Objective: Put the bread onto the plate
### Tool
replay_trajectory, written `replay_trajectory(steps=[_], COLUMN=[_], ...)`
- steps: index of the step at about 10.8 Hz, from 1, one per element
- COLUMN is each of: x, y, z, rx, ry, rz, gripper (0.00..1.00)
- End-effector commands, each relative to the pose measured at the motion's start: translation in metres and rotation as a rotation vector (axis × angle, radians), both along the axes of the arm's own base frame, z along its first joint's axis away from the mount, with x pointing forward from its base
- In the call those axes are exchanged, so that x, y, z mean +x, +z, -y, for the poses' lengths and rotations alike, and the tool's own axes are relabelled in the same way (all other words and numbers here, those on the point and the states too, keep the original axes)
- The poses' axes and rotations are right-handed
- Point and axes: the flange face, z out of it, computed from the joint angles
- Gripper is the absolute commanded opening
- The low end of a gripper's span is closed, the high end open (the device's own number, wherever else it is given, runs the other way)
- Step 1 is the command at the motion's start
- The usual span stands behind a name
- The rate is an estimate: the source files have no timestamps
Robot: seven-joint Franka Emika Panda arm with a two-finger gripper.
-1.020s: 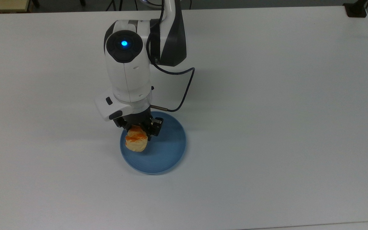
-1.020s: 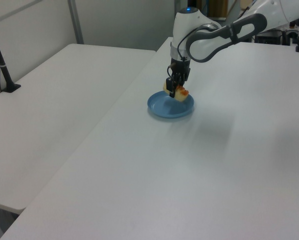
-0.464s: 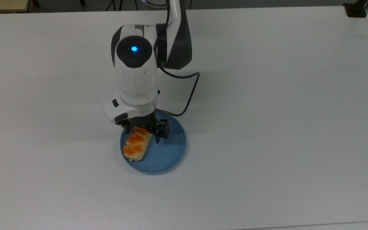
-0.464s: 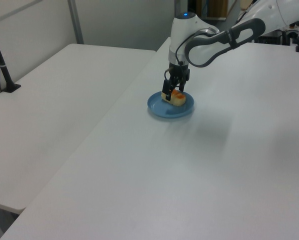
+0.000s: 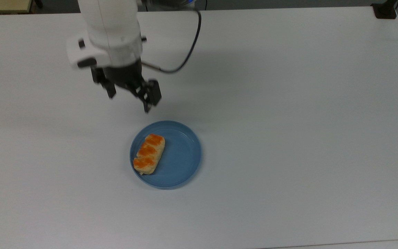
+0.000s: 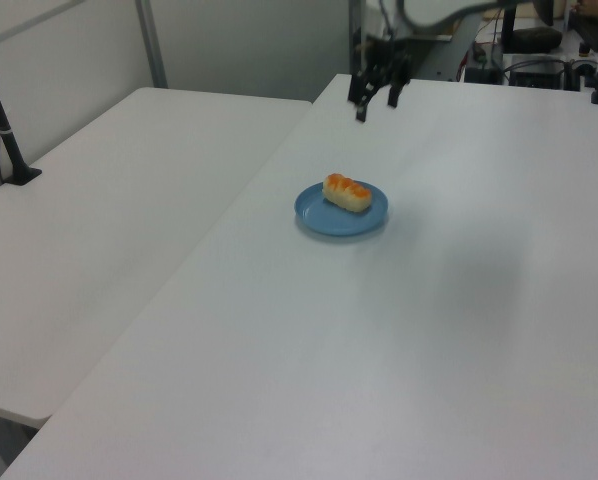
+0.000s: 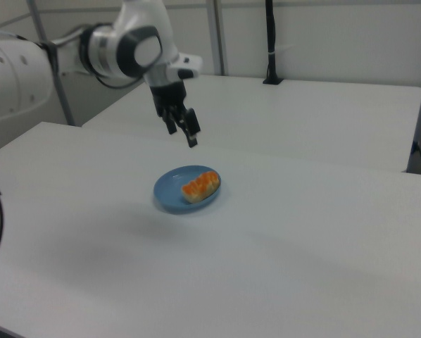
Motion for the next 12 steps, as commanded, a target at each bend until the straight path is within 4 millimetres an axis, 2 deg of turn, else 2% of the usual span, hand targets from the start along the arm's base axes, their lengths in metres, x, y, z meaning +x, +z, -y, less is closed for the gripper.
replay_trajectory(steps=[1, 2, 3, 4, 5, 9, 12], x=[-0.080, -0.100, -0.110, -0.120, -0.128, -0.125, -0.121], y=[0.068, 0.092, 0.108, 0.122, 0.127, 0.121, 0.119], z=[0.009, 0.017, 0.027, 0.034, 0.035, 0.032, 0.037], rx=[0.005, 0.002, 0.000, -0.004, -0.009, -0.044, -0.050], ry=[-0.017, -0.029, -0.032, -0.012, 0.033, 0.337, 0.378], rz=[-0.090, -0.092, -0.073, -0.054, -0.047, -0.051, -0.054], gripper=[1.00, 1.00, 1.00, 1.00, 1.00, 1.00, 1.00])
